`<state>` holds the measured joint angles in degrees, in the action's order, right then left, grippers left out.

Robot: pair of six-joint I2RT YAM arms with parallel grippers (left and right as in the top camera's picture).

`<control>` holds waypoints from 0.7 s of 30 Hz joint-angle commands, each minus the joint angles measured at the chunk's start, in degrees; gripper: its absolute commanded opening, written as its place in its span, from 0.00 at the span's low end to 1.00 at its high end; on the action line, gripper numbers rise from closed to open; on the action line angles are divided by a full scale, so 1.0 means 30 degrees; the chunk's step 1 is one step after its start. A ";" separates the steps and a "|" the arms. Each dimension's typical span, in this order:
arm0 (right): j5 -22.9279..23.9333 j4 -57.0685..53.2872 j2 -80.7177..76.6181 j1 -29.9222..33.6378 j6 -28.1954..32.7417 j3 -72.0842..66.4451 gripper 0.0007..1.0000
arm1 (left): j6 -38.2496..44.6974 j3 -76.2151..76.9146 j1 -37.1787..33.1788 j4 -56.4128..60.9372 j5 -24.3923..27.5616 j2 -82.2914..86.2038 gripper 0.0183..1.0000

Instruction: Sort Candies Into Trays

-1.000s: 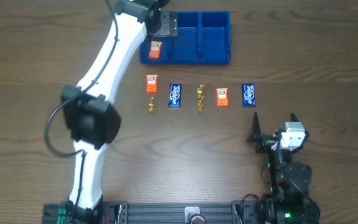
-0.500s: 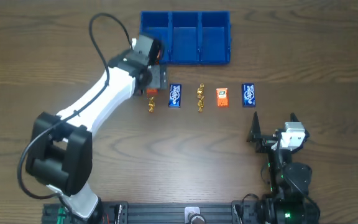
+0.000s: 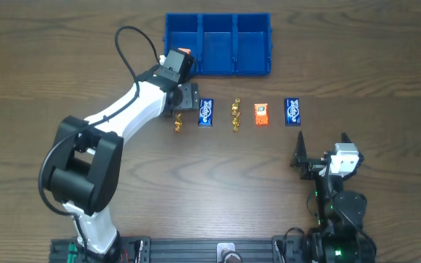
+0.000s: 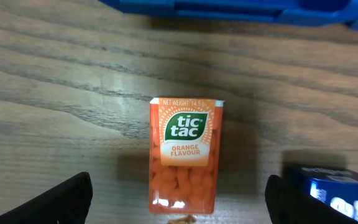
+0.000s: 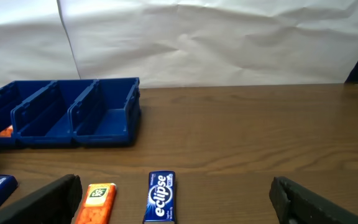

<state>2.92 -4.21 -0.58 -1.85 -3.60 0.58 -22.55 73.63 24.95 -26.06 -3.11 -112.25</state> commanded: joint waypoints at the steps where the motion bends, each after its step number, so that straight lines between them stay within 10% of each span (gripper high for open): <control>1: -0.0087 -0.0087 0.0138 -0.0022 0.0226 -0.0051 1.00 | -0.0124 0.0007 -0.0073 0.0197 0.0044 -0.0568 0.87; 13: -0.0087 -0.0087 0.0138 -0.0022 0.0226 -0.0051 1.00 | 0.0459 0.0007 -0.0058 0.0430 -0.0015 -0.1457 0.78; 21: -0.0087 -0.0087 0.0138 -0.0022 0.0226 -0.0051 1.00 | 0.0605 0.0007 -0.0058 0.0707 -0.0007 -0.1457 0.32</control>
<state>2.92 -4.23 -0.58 -1.85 -3.57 0.58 -21.08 73.63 24.97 -23.97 -3.09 -115.52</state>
